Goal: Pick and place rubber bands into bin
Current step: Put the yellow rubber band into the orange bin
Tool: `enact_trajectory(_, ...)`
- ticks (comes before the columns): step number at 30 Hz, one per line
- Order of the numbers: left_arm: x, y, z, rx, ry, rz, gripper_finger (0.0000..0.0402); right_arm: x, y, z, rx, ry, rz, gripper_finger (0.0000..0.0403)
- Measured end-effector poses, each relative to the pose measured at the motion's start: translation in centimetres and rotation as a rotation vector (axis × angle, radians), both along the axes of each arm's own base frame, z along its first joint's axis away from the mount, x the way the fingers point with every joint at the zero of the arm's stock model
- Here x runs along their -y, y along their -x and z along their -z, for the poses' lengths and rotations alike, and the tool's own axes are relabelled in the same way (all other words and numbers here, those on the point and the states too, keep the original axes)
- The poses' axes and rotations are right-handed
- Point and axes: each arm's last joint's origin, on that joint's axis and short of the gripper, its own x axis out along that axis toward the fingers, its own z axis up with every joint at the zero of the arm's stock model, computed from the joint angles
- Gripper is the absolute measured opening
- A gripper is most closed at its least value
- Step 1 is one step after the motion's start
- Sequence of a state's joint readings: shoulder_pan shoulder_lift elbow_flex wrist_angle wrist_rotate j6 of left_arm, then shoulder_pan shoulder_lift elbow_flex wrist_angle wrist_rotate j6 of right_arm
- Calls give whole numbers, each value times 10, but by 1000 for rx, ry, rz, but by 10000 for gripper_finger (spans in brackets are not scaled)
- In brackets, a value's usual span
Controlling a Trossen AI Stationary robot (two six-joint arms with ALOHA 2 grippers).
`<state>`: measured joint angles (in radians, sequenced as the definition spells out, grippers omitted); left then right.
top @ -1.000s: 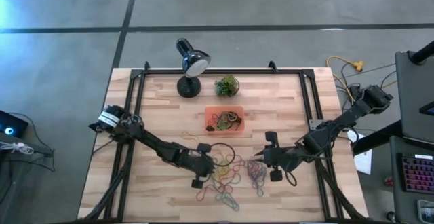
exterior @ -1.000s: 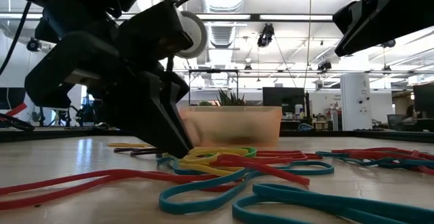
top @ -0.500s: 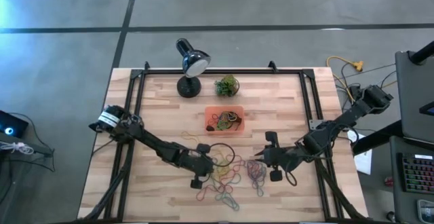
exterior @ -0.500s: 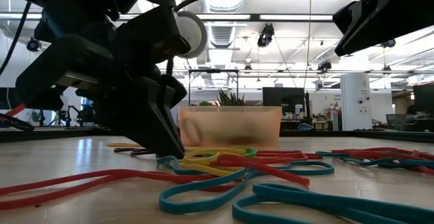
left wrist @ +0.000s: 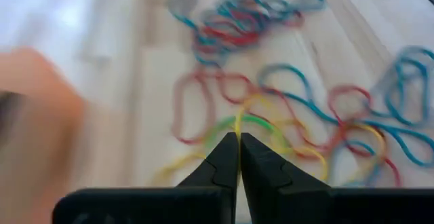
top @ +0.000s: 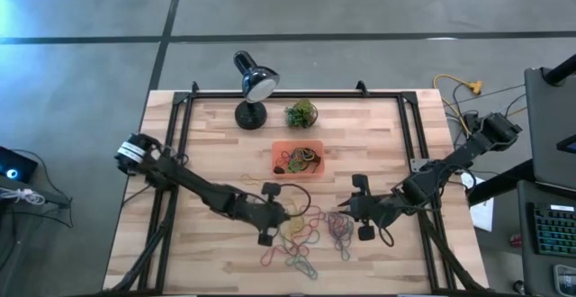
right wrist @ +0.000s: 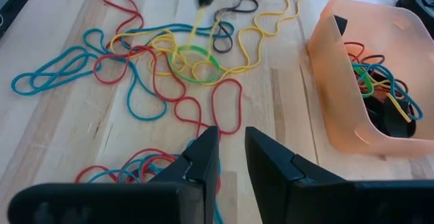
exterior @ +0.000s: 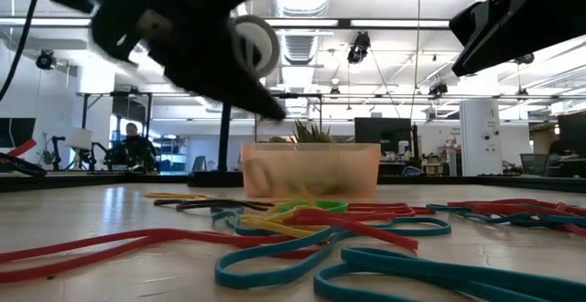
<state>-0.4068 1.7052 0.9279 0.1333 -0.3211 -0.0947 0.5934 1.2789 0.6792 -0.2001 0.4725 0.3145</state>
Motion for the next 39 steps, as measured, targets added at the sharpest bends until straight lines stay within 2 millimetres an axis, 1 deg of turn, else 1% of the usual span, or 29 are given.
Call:
enact_trajectory(3,-3,2,-15,32,-81,-46,0,0,0,0,-1,0,0,68)
enact_trajectory(11,-13,5,-64,174,-303,-123,0,0,0,0,-2,1,0,68)
enact_trajectory(16,-27,2,-91,227,-423,-191,0,0,0,0,-1,1,0,68)
enact_trajectory(18,-34,-2,-97,229,-466,-209,0,0,0,0,-2,2,0,68)
enact_trajectory(20,-45,-5,-99,215,-503,-232,0,0,0,0,-2,2,0,68)
enact_trajectory(23,-67,-9,-100,202,-513,-295,0,0,0,1,-2,2,0,68)
enact_trajectory(26,-87,-12,-97,176,-520,-344,0,0,0,1,-3,3,0,68)
enact_trajectory(30,-110,-17,-90,152,-481,-330,0,0,0,1,-3,3,0,68)
enact_trajectory(35,-127,-22,-76,115,-435,-318,0,0,0,1,-4,6,-2,68)
enact_trajectory(39,-131,-26,-63,78,-427,-296,0,1,1,2,-6,8,-1,68)
